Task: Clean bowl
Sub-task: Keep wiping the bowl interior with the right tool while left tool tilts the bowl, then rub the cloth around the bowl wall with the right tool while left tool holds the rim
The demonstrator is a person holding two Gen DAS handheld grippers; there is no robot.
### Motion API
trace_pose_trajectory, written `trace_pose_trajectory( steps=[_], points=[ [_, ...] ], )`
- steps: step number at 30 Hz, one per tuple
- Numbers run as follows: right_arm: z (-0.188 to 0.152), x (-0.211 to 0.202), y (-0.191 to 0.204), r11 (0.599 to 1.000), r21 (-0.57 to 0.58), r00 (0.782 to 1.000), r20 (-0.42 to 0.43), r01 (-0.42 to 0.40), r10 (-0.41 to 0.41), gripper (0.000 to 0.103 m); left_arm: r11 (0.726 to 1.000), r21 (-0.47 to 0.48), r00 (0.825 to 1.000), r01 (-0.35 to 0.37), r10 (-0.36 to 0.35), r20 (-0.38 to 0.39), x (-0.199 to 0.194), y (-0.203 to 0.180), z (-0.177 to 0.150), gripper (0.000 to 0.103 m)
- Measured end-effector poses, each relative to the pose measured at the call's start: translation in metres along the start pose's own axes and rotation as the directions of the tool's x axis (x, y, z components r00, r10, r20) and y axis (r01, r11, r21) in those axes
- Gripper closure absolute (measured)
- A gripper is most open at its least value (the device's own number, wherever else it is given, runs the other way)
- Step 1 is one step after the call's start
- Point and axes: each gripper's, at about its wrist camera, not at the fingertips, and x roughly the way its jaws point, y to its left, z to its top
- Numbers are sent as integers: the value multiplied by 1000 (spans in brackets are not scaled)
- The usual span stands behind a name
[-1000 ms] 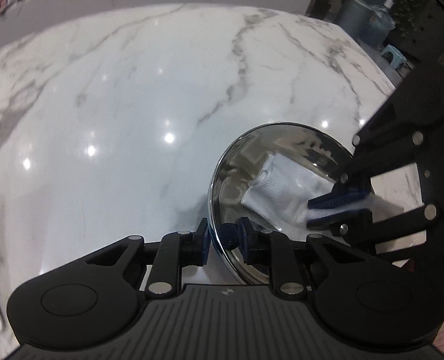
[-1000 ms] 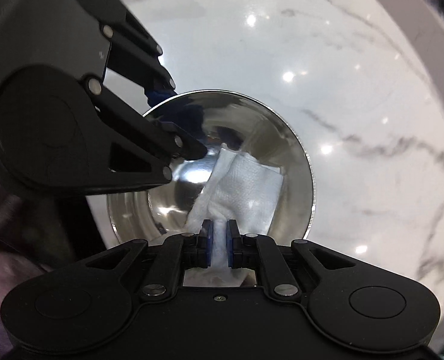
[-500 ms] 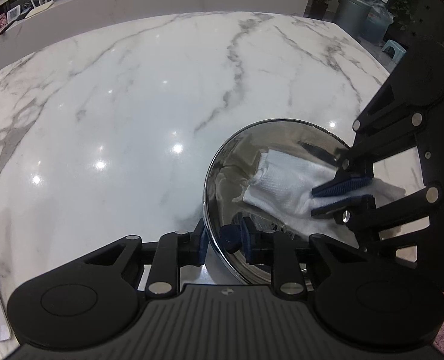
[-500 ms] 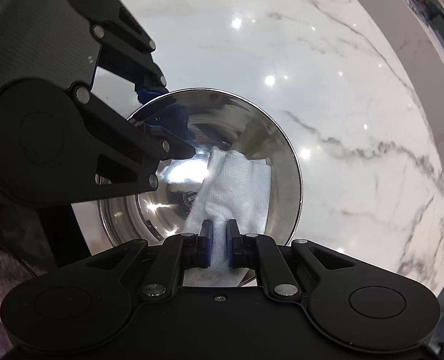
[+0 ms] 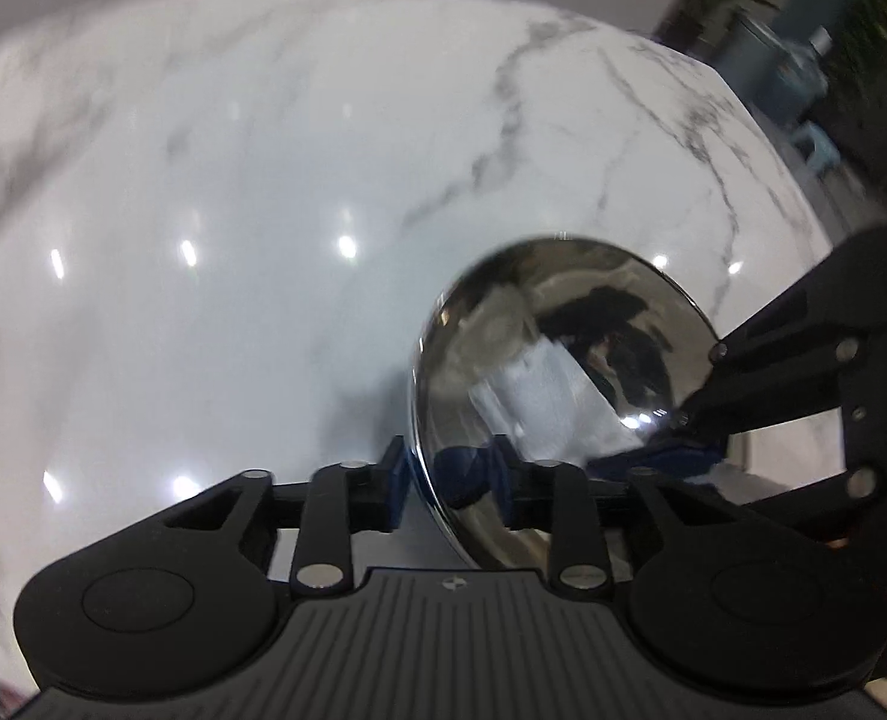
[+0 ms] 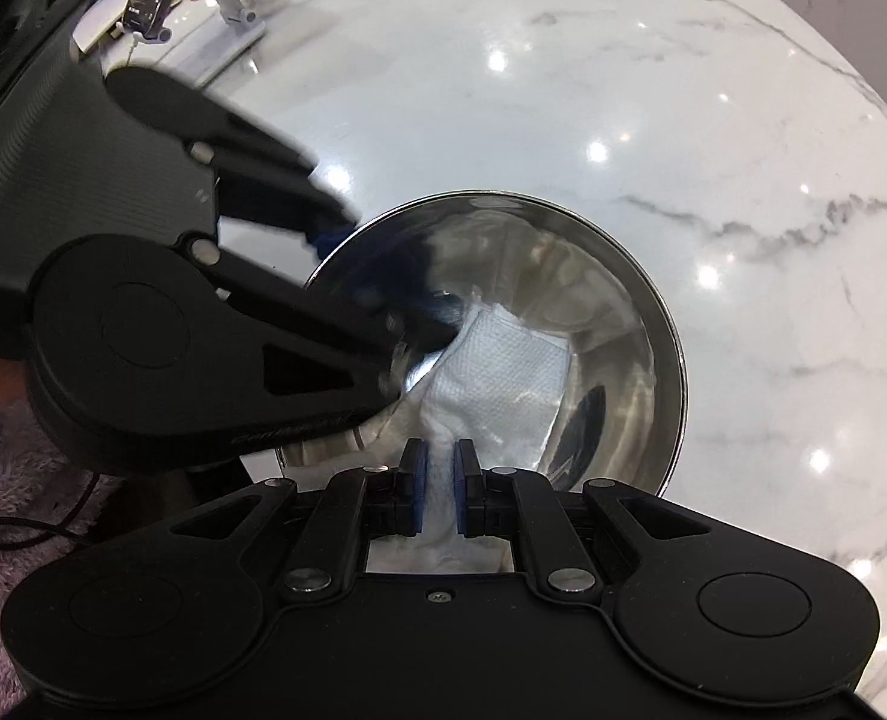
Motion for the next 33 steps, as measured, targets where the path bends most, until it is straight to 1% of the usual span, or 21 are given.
trace_pose_trajectory(
  steps=[2,6,7,8,10,11,12,13,14,16,19,21,23,27,29,33],
  points=[
    [-3,0,0,1000,5,1000,3,0,0,95,1000,-19,1000,-3,3,-17,-1,2,-3,70],
    [-8,1,1,1000,12,1000,7,-1,1,95,1000,-5,1000,-10,10,-9,-7,2,-6,70],
    [-9,1,2,1000,13,1000,7,-1,0,95,1000,5,1000,-8,8,-6,-8,1,-6,72],
    [-10,1,3,1000,9,1000,7,2,-2,95,1000,20,1000,-8,8,-3,-8,0,-6,77],
    [-12,1,6,1000,-7,1000,2,11,-11,95,998,60,1000,-15,15,1,-8,-4,-6,82],
    [-7,2,9,1000,-18,1000,-2,18,-18,95,997,79,1000,-25,25,1,-8,-6,-5,83],
    [13,2,12,999,-31,1000,-7,27,-27,95,995,97,999,-32,32,2,-7,-8,-5,83],
    [31,-8,8,997,-58,999,-16,47,-48,96,993,112,999,-35,35,4,-7,-10,-5,84],
    [42,-19,3,993,-88,997,-26,73,-76,96,992,122,999,-35,35,3,-7,-10,-4,84],
    [42,-19,6,983,-139,991,-39,121,-128,96,991,133,1000,-31,31,-1,-6,-10,-2,84],
    [43,-19,7,962,-201,979,-46,187,-200,96,982,182,999,-41,41,2,-6,-13,1,84],
    [44,-21,8,949,-230,973,-38,215,-229,96,972,229,999,-50,49,10,-5,-16,3,84],
    [45,-22,7,942,-244,969,-35,231,-246,96,967,249,999,-48,48,8,-5,-15,6,85],
    [46,-23,7,945,-234,969,-44,227,-244,96,967,247,998,-63,61,13,-4,-13,14,89],
    [46,-24,5,953,-215,973,-50,211,-227,96,966,250,998,-68,66,15,-3,-15,16,89],
    [47,-25,-3,984,-128,990,-49,126,-133,95,966,246,997,-73,70,22,-3,-15,16,89]
  ],
)
